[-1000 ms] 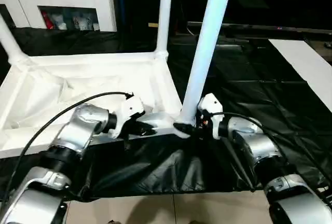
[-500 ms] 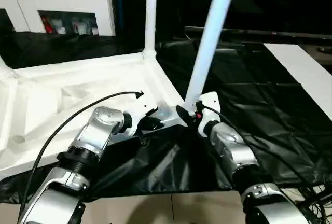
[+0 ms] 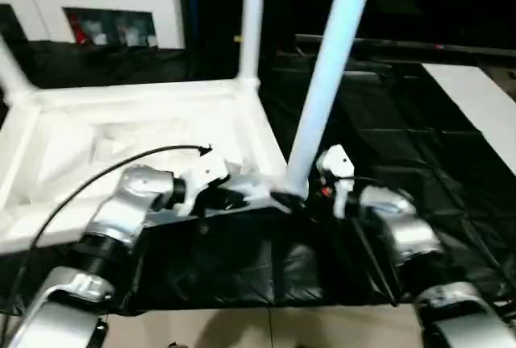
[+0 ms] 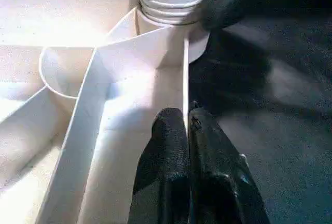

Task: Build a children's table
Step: Rotate leg to tighten

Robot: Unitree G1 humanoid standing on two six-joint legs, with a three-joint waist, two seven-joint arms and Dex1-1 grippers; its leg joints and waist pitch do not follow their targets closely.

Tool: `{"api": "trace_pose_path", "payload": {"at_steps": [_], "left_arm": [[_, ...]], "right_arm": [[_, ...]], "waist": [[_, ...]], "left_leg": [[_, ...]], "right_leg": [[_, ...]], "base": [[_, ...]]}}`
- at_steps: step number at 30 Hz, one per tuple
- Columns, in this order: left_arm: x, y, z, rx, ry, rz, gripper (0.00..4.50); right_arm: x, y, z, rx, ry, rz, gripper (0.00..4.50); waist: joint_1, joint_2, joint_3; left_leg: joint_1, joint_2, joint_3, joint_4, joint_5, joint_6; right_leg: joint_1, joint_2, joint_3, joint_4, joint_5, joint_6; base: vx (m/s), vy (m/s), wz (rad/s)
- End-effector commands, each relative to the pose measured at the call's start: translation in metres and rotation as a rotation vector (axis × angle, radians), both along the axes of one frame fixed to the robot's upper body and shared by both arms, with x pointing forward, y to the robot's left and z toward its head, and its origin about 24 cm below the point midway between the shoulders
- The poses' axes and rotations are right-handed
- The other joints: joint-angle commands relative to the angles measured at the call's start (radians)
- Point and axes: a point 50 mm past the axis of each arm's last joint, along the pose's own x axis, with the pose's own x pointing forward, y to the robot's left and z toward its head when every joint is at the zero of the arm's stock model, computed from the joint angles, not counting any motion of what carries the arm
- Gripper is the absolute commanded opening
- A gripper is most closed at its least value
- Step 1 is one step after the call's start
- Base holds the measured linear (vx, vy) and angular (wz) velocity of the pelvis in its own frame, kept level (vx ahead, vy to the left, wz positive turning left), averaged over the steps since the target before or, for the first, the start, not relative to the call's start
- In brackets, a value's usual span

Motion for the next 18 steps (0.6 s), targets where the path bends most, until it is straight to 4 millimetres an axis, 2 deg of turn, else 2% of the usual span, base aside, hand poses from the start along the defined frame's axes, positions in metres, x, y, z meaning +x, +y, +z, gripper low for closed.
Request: {"api": "trace_pose_path", "payload": {"at_steps": [1,2,3,5,7,11,13,18], "left_arm": [[-0.006,-0.006,0.001,-0.045,0.019,-0.083,0.00],[-0.008,-0.002,0.001,-0.048,0.042,-0.110,0.00],[-0.010,0.001,0.002,-0.049,0.057,-0.126,0.00],[-0.011,0.006,0.003,-0.039,0.068,-0.163,0.00],[-0.012,0.008,0.003,-0.032,0.071,-0.175,0.00],[-0.011,0.010,0.004,-0.032,0.079,-0.185,0.00],[-0.010,0.010,0.005,-0.028,0.079,-0.185,0.00],[-0.007,0.013,0.007,-0.020,0.070,-0.178,0.00]], "right_arm": [[-0.004,0.008,0.007,0.000,-0.010,0.142,4.05],[-0.005,0.005,0.007,-0.020,0.000,0.180,3.86],[-0.006,0.003,0.007,-0.040,0.008,0.209,3.86],[-0.005,0.001,0.006,-0.082,0.011,0.253,3.84],[-0.004,0.001,0.006,-0.099,0.013,0.267,3.47],[-0.004,0.002,0.005,-0.132,0.013,0.294,3.36],[-0.003,0.003,0.005,-0.144,0.012,0.300,3.07],[-0.002,0.007,0.005,-0.146,0.008,0.306,2.75]], "waist": [[0.001,0.001,-0.055],[0.001,-0.002,-0.054],[0.002,0.001,-0.054],[0.004,0.000,-0.053],[0.005,0.001,-0.052],[0.006,0.000,-0.053],[0.006,0.001,-0.052],[0.007,0.001,-0.052]], "left_leg": [[-0.002,-0.003,0.013,-0.059,-0.139,0.071],[-0.001,-0.003,0.014,-0.059,-0.142,0.069],[0.001,-0.003,0.013,-0.059,-0.151,0.068],[0.002,-0.001,0.015,-0.059,-0.153,0.066],[0.003,-0.001,0.016,-0.060,-0.152,0.057],[0.003,-0.001,0.015,-0.059,-0.158,0.046],[0.002,-0.001,0.014,-0.060,-0.162,0.042],[0.001,-0.002,0.014,-0.059,-0.166,0.038]], "right_leg": [[0.056,-0.063,0.046,-0.072,-0.117,-0.215],[0.056,-0.063,0.047,-0.072,-0.119,-0.217],[0.055,-0.063,0.047,-0.072,-0.128,-0.218],[0.054,-0.064,0.048,-0.072,-0.131,-0.222],[0.054,-0.064,0.047,-0.071,-0.130,-0.227],[0.056,-0.064,0.047,-0.069,-0.130,-0.226],[0.056,-0.064,0.047,-0.069,-0.137,-0.224],[0.057,-0.065,0.047,-0.071,-0.150,-0.218]], "base": [[0.000,0.000,0.00],[0.000,0.000,0.00],[0.000,0.000,0.00],[0.000,0.000,0.00],[0.000,0.000,0.00],[0.000,0.000,0.00],[0.000,0.000,0.00],[0.000,0.000,0.00]]}}
